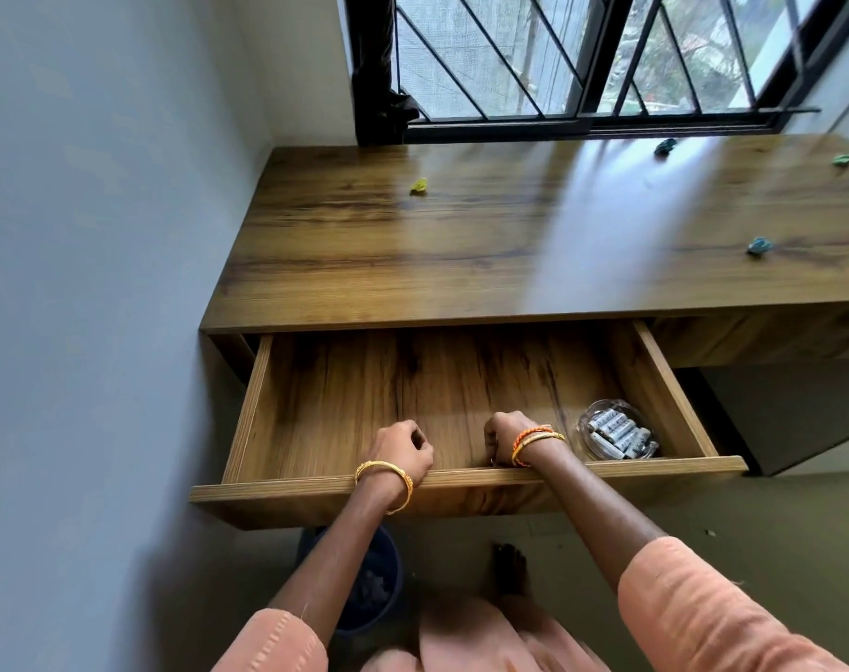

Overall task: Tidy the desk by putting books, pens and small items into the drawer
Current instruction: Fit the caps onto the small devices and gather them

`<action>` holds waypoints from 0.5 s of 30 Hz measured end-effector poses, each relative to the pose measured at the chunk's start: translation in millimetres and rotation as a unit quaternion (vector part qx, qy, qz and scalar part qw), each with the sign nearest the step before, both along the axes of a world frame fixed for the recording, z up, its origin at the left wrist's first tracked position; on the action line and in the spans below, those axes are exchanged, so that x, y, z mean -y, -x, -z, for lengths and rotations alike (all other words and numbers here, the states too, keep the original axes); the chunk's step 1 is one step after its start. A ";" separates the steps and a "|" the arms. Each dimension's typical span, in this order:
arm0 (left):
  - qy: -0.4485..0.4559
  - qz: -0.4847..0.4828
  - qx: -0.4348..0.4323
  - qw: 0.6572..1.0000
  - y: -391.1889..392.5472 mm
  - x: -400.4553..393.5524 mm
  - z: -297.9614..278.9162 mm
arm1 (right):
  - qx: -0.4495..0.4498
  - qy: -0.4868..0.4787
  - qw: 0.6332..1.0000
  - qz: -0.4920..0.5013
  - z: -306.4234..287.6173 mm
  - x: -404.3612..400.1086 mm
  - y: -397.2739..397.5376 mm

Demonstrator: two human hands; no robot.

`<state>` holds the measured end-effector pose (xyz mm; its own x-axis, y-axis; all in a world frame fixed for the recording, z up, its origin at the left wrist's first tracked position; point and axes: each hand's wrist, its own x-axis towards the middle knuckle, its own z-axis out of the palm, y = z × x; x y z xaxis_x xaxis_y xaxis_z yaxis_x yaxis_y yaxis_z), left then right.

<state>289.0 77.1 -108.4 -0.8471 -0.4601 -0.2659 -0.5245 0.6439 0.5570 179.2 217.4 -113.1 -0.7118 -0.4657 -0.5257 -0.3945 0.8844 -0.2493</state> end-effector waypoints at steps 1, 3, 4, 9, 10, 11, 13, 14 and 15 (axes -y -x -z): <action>0.001 -0.001 -0.004 1.000 -0.6 0.0 0.2 | -0.006 0.010 1.000 0.013 -2.6 0.1 -0.7; 0.014 -0.004 -0.024 1.000 -3.2 -1.2 -1.5 | -0.042 0.066 0.995 0.061 -11.5 -1.9 -3.2; 0.031 -0.003 -0.046 0.998 -5.3 -2.1 -2.1 | -0.064 0.105 0.989 0.085 -18.3 -3.5 -7.6; 0.158 0.066 -0.164 0.971 -14.8 -9.9 -0.5 | -0.174 0.208 0.954 0.132 -17.2 -14.6 -48.9; 0.175 0.076 -0.174 0.966 -13.4 -10.5 -0.5 | -0.219 0.211 0.945 0.119 -10.6 -15.2 -54.0; 0.183 0.079 -0.184 0.962 -11.2 -10.0 0.7 | -0.264 0.211 0.935 0.108 -3.9 -14.5 -55.8; 0.197 0.076 -0.202 0.956 -7.0 -8.6 2.5 | -0.337 0.231 0.907 0.103 2.1 -11.6 -54.1; 0.211 0.076 -0.210 0.952 -5.1 -7.5 3.7 | -0.361 0.243 0.894 0.106 1.3 -9.4 -52.8; 0.225 0.076 -0.220 0.946 -3.0 -6.2 4.8 | -0.378 0.252 0.884 0.109 1.2 -7.7 -51.1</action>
